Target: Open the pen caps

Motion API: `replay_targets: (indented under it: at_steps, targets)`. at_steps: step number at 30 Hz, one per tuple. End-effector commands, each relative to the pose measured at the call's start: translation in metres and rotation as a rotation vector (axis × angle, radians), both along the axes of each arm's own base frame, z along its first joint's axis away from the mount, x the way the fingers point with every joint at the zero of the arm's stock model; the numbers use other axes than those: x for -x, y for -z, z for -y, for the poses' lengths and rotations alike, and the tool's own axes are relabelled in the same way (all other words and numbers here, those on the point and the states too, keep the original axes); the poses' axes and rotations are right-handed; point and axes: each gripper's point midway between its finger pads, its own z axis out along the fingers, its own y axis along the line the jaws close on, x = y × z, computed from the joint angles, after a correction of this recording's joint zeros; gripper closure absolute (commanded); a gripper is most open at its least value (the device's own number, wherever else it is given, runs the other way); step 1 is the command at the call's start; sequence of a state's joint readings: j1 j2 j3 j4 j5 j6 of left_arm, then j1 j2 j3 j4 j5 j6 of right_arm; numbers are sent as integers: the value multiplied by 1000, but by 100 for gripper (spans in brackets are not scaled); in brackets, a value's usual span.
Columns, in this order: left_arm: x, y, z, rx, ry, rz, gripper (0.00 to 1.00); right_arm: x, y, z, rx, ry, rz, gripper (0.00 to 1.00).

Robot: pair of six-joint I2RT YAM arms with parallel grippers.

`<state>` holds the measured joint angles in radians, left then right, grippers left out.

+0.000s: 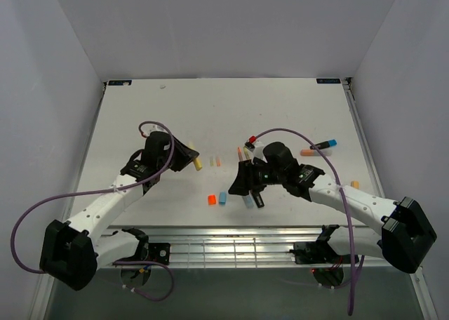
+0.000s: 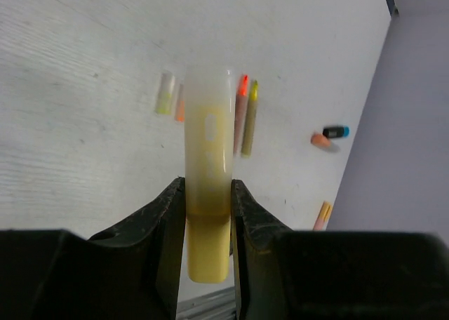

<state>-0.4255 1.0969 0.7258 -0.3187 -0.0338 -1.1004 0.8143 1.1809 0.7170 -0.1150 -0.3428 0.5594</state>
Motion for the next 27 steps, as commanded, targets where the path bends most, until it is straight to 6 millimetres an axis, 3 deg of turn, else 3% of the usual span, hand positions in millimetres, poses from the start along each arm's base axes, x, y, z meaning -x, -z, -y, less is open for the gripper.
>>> replay_targets:
  at_steps: [1,2,6,11,17,27]
  targets:
    - [8,-24,46,83,266,136,100,-6,-21,-14,-92,-27,26,39]
    - [12,-26,59,107,344,154,100,-7,-21,-14,-94,-25,25,39]
    - [28,-24,80,104,535,207,100,-16,-23,-7,-100,7,23,39]
    - [45,-25,89,94,671,291,100,-42,-32,10,-166,88,4,39]
    - [58,-9,100,50,703,269,100,-64,-48,-1,-211,111,-13,40]
    - [59,0,119,-72,639,274,100,-80,-47,-18,-257,178,-71,41]
